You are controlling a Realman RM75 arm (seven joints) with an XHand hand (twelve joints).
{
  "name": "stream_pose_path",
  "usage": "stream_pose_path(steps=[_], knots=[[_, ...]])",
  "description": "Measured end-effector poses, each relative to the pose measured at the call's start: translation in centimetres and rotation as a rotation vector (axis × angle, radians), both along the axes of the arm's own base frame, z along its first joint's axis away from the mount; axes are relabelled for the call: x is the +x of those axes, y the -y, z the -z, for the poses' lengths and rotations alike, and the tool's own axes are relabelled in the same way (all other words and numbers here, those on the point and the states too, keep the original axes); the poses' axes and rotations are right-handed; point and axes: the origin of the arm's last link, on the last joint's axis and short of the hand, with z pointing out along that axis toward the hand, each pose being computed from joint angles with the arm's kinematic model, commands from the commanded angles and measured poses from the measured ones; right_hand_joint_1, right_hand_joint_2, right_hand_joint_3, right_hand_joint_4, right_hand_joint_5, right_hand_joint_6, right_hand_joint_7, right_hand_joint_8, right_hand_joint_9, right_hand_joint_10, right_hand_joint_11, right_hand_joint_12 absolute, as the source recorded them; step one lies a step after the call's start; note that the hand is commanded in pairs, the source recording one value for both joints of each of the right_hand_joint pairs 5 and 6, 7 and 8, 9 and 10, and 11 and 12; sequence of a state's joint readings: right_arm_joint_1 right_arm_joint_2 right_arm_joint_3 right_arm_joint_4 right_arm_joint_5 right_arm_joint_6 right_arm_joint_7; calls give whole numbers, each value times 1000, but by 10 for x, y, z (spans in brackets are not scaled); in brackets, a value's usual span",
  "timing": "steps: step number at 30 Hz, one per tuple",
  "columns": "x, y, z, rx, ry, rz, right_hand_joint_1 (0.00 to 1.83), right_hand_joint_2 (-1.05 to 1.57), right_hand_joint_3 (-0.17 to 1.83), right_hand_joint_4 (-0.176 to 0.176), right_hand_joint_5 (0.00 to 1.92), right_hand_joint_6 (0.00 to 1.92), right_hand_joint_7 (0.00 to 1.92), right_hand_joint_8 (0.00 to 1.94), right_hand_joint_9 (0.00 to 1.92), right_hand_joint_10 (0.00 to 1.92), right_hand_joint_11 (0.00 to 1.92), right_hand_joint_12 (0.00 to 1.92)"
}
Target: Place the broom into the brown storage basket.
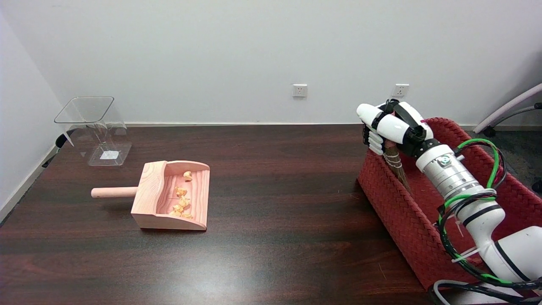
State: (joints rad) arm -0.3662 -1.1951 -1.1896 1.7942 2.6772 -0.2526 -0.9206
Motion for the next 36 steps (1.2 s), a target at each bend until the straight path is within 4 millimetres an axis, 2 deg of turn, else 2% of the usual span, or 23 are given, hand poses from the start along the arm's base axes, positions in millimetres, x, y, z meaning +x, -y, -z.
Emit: stream_pose_path(steps=[4,5,7,9,12,16,22,26,27,33,36], knots=[[-1,0,0,0,-6,-5,800,1571,579,0,1426,1426,1913,1913,1426,1426,1426,1426],[-1,-1,0,0,-6,-6,808,1571,588,0,1356,1356,1867,1867,1356,1356,1356,1356],[-1,-1,1,0,-8,-9,816,1571,610,0,1140,1140,1658,1658,1140,1140,1140,1140],[-1,-1,1,1,-10,-12,780,1571,617,0,1063,1063,1570,1570,1063,1063,1063,1063],[0,-1,1,1,-11,-14,823,1571,624,0,1005,1005,1437,1437,1005,1005,1005,1005],[-1,-1,1,-1,-13,-17,811,1571,635,0,977,977,1317,1317,977,977,977,977],[-1,-1,1,-3,-14,-18,810,1571,658,0,800,800,1120,1120,800,800,800,800],[-1,-2,1,-5,-13,-19,812,1571,679,0,680,680,794,794,680,680,680,680],[-1,-2,1,-5,-13,-18,811,1571,685,0,623,623,683,683,623,623,623,623],[-1,-2,0,-11,-11,-16,837,1476,713,0,265,265,425,425,265,265,265,265],[0,-2,-1,-15,-11,-16,818,1389,594,0,193,193,377,377,193,193,193,193]])
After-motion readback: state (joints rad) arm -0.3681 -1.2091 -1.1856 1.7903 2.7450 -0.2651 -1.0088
